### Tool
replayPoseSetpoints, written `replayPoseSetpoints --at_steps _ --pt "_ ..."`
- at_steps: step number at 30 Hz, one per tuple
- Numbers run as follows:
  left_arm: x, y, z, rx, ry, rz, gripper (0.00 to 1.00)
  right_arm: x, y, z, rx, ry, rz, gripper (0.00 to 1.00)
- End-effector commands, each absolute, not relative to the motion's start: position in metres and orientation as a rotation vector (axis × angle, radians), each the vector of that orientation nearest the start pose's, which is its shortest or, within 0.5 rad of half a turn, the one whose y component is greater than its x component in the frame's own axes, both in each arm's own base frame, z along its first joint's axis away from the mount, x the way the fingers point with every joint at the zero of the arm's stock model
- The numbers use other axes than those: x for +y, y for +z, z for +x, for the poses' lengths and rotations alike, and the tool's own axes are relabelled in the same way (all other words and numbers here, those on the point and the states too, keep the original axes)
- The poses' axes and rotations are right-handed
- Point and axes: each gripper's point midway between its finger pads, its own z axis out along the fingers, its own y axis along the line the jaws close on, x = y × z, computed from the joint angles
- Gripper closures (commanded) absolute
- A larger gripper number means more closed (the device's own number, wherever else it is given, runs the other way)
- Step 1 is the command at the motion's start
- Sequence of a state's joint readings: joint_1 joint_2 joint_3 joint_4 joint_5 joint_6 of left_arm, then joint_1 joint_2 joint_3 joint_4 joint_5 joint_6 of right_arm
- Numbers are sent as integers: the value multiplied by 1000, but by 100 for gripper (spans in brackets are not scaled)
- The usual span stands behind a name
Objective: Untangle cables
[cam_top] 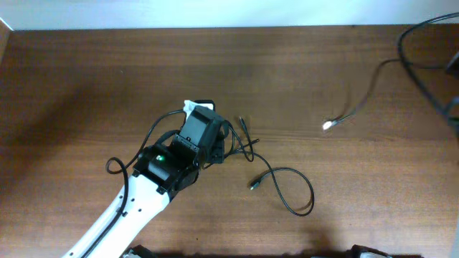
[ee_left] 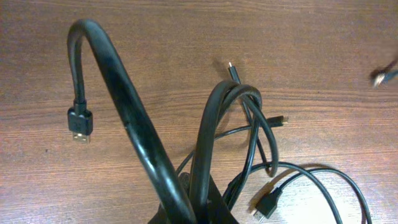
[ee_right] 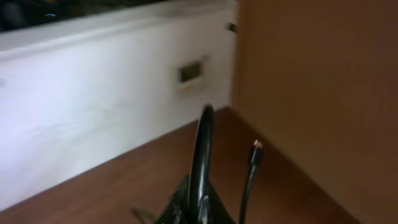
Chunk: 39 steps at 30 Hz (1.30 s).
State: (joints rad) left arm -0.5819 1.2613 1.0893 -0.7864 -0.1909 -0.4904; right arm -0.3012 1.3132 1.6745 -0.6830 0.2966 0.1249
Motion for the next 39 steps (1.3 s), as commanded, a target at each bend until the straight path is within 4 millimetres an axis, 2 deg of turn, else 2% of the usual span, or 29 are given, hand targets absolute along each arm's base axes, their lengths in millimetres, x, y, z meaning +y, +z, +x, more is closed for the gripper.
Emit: replayPoseSetpoints --at_steps 1,3,4,7,8,10,11,12,14,15,16,17,18,19,22,24,27,28,30,31,34,36,39 --pt "-153 183 293 2524 -191 53 100 -232 448 328 1660 -470 819 96" --pt "-158 182 290 2537 -231 66 100 -267 468 306 1548 -510 865 96" --pt "-158 182 291 2536 -229 66 100 -284 468 293 1526 -548 907 96" --pt "-159 182 290 2538 -230 68 100 -319 444 283 1555 -601 995 96" --pt "-159 182 291 2534 -232 68 100 -329 425 288 1603 -601 1025 96" --pt "-159 182 291 2535 -236 65 100 -338 395 300 1678 -580 1058 96" --pt "-160 182 290 2535 -238 66 100 -342 373 307 1728 -550 1090 96" --pt "-160 182 290 2535 -238 66 100 -351 331 316 1837 -536 1138 96" --pt "-160 182 290 2535 -238 65 100 -357 282 321 1957 -519 1211 95" --pt "-160 182 290 2535 -238 66 100 -359 250 323 2045 -507 1248 84" --pt "-160 182 290 2537 -243 67 100 -358 217 322 2140 -492 1287 50" --pt "-160 182 290 2536 -242 67 100 -355 196 319 2206 -480 1315 19" --pt "-160 182 290 2537 -242 67 100 -352 182 316 2228 -459 1372 4" --pt "-160 182 290 2537 -242 67 100 -350 179 314 2216 -445 1416 0" --pt "-163 181 288 2548 -266 77 100 -345 175 309 2243 -435 1433 1" --pt "-163 181 288 2548 -266 77 100 -337 174 310 2266 -384 1428 1" --pt "-162 180 287 2554 -261 77 100 -304 183 340 2301 -68 1264 1" --pt "-162 180 286 2560 -258 79 100 -288 190 352 2305 70 1175 1" --pt "-160 177 283 2575 -246 80 100 -225 212 383 2332 455 760 1" --pt "-160 177 283 2575 -246 80 100 -211 211 384 2362 495 697 1" --pt "-160 178 283 2574 -247 80 100 -159 198 383 2523 517 449 1" --pt "-160 177 283 2574 -247 80 100 -144 181 378 2671 370 440 1" --pt "-160 178 283 2571 -249 79 100 -109 156 365 2894 221 333 1"
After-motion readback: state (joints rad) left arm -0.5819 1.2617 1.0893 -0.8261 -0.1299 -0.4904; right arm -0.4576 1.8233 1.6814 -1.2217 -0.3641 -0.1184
